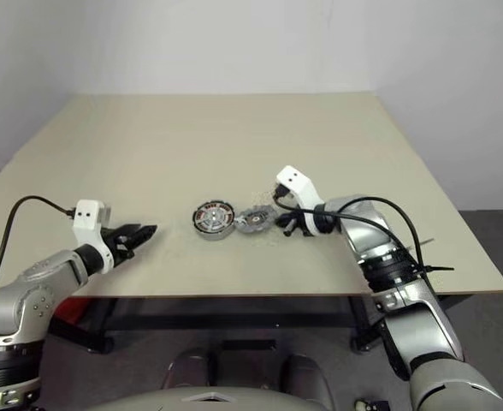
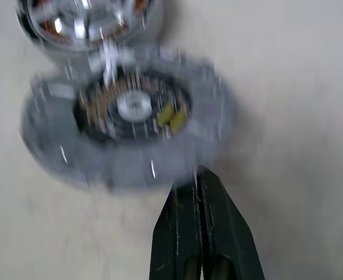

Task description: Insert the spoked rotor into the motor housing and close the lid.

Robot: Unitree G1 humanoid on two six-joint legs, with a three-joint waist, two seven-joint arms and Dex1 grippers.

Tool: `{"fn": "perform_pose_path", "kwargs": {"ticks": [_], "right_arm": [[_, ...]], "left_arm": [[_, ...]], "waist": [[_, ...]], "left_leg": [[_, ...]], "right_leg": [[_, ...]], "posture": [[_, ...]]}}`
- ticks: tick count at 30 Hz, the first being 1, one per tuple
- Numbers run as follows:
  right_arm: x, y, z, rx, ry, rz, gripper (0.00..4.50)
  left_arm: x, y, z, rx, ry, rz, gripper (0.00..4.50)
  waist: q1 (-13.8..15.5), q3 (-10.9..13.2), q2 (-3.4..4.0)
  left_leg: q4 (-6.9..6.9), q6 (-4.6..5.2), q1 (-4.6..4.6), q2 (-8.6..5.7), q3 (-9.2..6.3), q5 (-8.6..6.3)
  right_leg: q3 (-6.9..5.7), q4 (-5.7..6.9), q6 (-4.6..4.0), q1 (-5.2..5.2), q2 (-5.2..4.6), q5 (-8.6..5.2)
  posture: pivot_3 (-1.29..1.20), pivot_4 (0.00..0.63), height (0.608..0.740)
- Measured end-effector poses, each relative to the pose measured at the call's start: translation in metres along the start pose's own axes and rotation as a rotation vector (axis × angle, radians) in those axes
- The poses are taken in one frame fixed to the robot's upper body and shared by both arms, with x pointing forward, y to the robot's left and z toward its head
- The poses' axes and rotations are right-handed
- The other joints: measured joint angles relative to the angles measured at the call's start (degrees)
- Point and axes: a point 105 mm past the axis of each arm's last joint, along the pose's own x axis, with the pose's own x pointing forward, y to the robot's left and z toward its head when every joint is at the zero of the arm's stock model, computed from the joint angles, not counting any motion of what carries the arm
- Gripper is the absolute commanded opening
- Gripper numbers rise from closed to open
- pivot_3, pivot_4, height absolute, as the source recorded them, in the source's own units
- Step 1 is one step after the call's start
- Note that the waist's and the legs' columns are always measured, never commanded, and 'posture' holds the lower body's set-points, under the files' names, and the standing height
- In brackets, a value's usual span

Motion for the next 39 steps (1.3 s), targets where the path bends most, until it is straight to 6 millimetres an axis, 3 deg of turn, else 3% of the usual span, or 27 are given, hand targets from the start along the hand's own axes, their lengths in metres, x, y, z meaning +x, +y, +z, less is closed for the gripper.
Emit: {"fn": "perform_pose_path", "kwargs": {"ticks": [7,13,27,33,39], "right_arm": [[0.007,0.0,0.027,0.0,-0.056,0.009,0.04],[0.008,0.004,0.035,0.008,-0.073,0.03,0.04],[0.023,0.05,0.091,-0.015,-0.206,0.197,0.04],[0.04,0.057,0.087,-0.001,-0.188,0.204,0.04],[0.059,0.054,0.059,0.076,-0.133,0.18,0.04]], "left_arm": [[0.001,-0.002,-0.003,-0.004,0.004,0.005,2.6],[-0.005,0.009,0.004,0.007,-0.016,0.04,2.6],[-0.005,0.015,0.004,0.009,-0.018,0.066,2.6],[-0.005,0.016,0.004,0.01,-0.018,0.071,2.6],[-0.005,0.017,0.004,0.01,-0.018,0.082,2.6]], "waist": [[0.0,0.0,0.0],[0.0,0.0,0.0],[0.0,0.0,0.0],[0.0,0.0,-0.02],[0.0,0.0,-0.02]], "left_leg": [[0.0,0.01,-0.04,-0.01,-0.01,-0.01],[0.0,0.0,-0.03,-0.01,-0.02,0.0],[-0.02,-0.01,-0.04,0.0,-0.13,-0.01],[-0.02,-0.03,-0.04,-0.01,-0.13,0.01],[-0.02,-0.03,-0.06,-0.01,-0.14,0.01]], "right_leg": [[0.0,0.0,-0.08,-0.02,-0.01,0.04],[0.0,0.0,-0.01,-0.02,0.0,0.0],[0.0,0.0,0.0,-0.05,0.0,0.0],[0.0,0.01,0.0,-0.04,-0.01,0.0],[0.0,0.0,0.0,-0.05,-0.02,0.0]], "posture": [[0.0,0.0,0.74],[0.0,0.0,0.74],[0.0,0.0,0.74],[0.0,0.0,0.74],[0.0,0.0,0.74]]}}
